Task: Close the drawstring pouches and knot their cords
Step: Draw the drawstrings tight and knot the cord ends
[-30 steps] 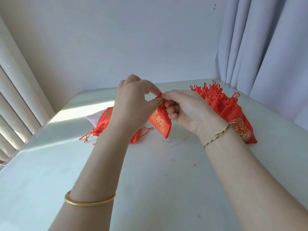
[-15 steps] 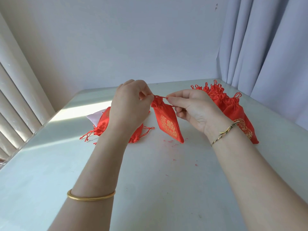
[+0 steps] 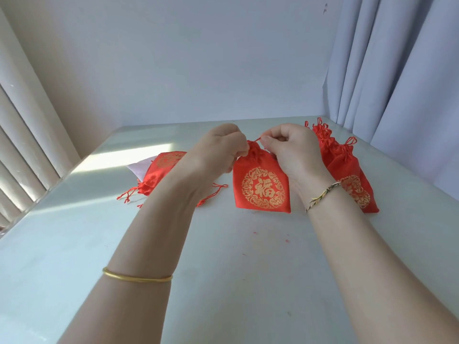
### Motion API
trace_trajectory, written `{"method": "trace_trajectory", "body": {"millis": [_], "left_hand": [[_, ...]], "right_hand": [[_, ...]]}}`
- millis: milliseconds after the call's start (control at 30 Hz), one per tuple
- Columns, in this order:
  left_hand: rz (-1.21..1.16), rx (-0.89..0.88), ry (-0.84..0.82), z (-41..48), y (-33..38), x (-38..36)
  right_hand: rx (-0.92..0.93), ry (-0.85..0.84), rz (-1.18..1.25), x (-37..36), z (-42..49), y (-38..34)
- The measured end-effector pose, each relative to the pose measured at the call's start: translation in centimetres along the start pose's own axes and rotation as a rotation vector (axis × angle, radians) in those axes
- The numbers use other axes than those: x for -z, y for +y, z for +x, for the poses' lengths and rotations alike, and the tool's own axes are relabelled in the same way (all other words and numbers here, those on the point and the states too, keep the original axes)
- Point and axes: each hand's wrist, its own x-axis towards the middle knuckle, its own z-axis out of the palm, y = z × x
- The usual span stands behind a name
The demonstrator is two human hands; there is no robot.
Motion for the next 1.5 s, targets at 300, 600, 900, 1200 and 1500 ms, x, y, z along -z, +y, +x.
{"method": "trace_trajectory", "body": {"millis": [300, 600, 900, 1200, 1500], "left_hand": [[-0.222, 0.154, 0.054, -0.9, 1.8, -1.1], [-0.296, 0.25, -0.126, -2.0, 2.4, -7.6], [0.183, 0.203, -0.286, -2.5, -1.8, -15.1], [0.176, 0.223, -0.209, -0.9, -3.1, -16.5], [0.12, 0.238, -0.118, 0.7, -3.5, -16.8]], "right_hand": [[-0.108, -0.203, 0.18, 2.1, -2.1, -1.7], [-0.077, -0.05, -0.245, 12.2, -6.0, 3.1], [-0.18, 0.124, -0.666, 14.2, -6.0, 6.5], [-0.13, 0.133, -0.634, 13.6, -6.4, 6.7], [-0.09, 0.152, -0.598, 12.1, -4.8, 7.5]]}}
